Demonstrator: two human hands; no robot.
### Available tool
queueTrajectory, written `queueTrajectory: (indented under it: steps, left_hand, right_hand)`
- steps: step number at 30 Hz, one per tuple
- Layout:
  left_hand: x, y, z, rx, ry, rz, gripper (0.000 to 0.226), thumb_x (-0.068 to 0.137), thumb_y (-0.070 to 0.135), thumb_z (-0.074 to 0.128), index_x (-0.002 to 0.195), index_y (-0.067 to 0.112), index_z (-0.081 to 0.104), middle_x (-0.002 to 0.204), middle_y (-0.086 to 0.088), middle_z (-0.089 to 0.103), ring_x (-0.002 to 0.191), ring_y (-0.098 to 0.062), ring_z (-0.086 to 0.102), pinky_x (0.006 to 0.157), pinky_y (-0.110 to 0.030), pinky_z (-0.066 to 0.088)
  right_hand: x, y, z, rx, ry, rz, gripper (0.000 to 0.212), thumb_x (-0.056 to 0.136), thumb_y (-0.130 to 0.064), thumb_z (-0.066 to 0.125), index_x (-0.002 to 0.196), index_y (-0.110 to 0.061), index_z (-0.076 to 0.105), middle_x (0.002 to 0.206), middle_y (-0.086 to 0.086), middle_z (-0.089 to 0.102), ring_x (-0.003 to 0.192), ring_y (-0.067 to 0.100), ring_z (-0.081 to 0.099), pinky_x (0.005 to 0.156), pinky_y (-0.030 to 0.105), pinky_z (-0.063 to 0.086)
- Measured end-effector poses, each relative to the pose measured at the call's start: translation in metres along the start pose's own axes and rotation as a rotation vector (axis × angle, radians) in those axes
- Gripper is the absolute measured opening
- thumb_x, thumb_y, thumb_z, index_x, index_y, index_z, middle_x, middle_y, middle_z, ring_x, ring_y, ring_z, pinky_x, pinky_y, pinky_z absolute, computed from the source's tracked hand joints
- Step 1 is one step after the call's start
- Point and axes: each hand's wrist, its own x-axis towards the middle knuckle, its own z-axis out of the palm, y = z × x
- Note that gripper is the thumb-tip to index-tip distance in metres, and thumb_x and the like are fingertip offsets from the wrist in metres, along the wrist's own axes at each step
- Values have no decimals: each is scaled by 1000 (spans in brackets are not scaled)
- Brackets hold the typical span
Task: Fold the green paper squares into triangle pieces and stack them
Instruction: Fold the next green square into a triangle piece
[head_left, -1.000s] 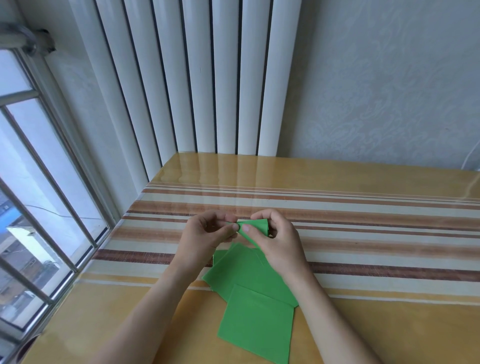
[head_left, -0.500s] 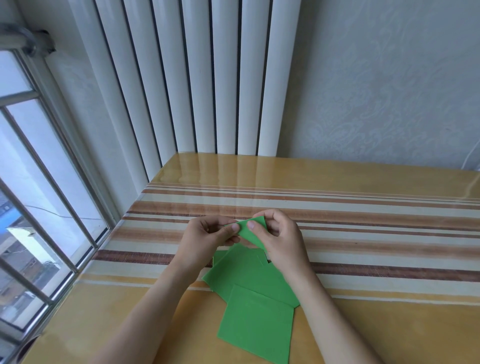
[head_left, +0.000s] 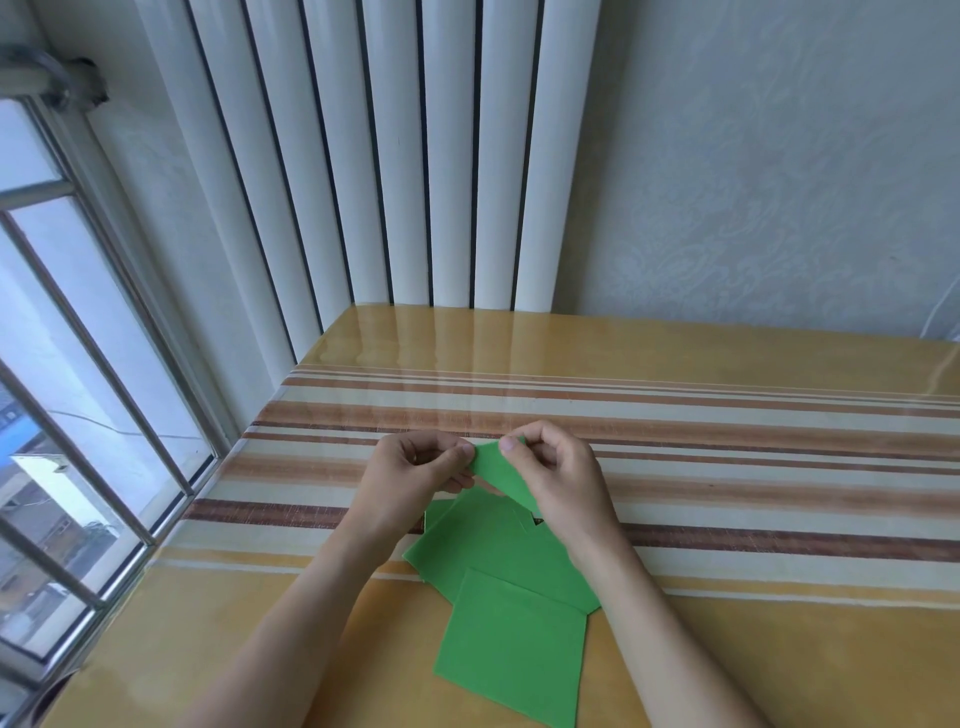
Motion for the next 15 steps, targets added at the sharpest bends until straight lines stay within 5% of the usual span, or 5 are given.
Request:
queueTrajectory:
  steps: [3,7,15]
  left_hand:
    - [0,0,1,20,-5,9,11,96,12,71,91,7,80,77,-14,78,72,-17,73,70,-23,59]
    - [0,0,1,24,-9,7,12,97,12,71,90,7,80,77,-14,78,72,-18,74,69,-23,59]
    - [-1,0,2,46,-16,34,16,98,15,70,87,7,80,77,-12,78,72,-18,74,70,-23,59]
  right_hand:
    - [-2,-3,2,-18,-29,4,9,95,-31,75,91,-23,73,85,0,75,83,21,70,74,39,55]
    - [-1,0,2,-60,-2,-26,19,98,-33,71,85,-20,70,64,-5,60,60,11,49,60,32,37]
    - [-2,-1,1,-92,48,-17,35,104,-35,61,76,-15,62,52,-15,43,51,3,34,55,30,29]
